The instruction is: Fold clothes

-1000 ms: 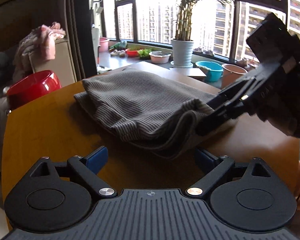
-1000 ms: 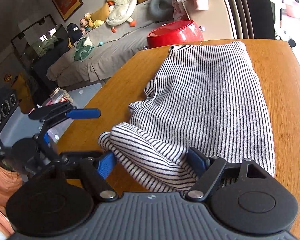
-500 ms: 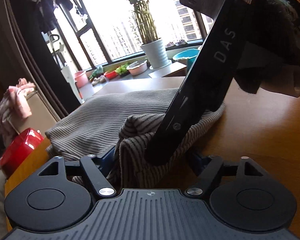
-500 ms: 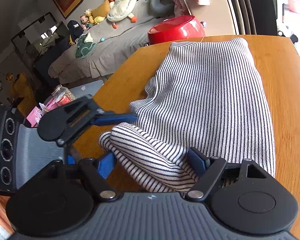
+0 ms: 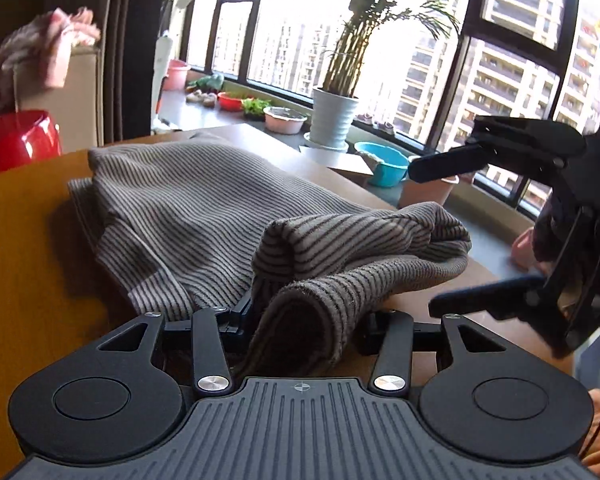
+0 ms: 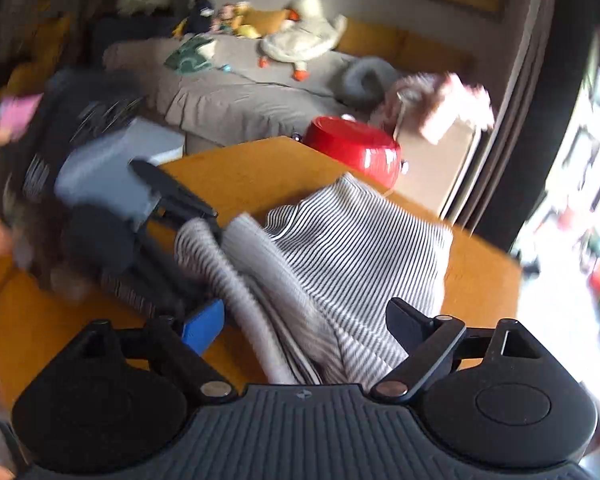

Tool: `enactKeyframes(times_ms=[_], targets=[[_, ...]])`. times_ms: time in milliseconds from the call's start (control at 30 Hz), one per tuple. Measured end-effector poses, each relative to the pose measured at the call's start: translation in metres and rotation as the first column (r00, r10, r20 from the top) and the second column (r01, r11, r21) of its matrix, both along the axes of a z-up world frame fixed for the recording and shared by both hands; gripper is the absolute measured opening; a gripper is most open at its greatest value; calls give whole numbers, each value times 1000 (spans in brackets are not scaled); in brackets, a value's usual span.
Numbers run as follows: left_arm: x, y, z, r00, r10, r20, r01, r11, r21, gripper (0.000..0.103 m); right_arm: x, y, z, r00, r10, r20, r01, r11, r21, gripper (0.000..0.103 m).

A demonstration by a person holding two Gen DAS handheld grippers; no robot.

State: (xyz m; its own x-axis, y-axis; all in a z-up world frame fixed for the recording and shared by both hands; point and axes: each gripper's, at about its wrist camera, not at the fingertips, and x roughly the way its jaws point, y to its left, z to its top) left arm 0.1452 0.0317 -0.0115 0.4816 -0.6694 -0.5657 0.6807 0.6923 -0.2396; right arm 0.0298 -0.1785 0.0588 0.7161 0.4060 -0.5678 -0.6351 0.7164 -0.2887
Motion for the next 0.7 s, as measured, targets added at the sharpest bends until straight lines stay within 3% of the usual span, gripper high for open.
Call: enactKeyframes(times_ms=[133, 267, 367, 500, 633, 700], targets=[[14, 9, -2, 997, 22, -80, -28, 997, -73, 50, 0, -1, -17, 992, -48, 119, 66, 986, -152, 95], [22, 19, -2, 988, 37, -152, -58, 989, -133, 49, 11, -24, -30, 983, -133, 126, 147, 984, -101, 95], [26, 24, -2, 983, 44, -178, -71, 986, -149, 49, 17, -29, -43, 978, -144, 154, 163, 980, -118, 95], [29, 31, -6, 973, 46, -225, -91, 977, -191, 49, 24, -22, -54, 974, -85, 208, 117, 982, -148, 95], [33, 41, -10, 962, 50, -268, -115, 966, -232, 49, 28, -5, -61, 952, 8, 306, 46, 984, -169, 95], [34, 46, -12, 958, 62, -281, -134, 960, -246, 49, 30, 5, -63, 947, 40, 320, 19, 984, -179, 89]])
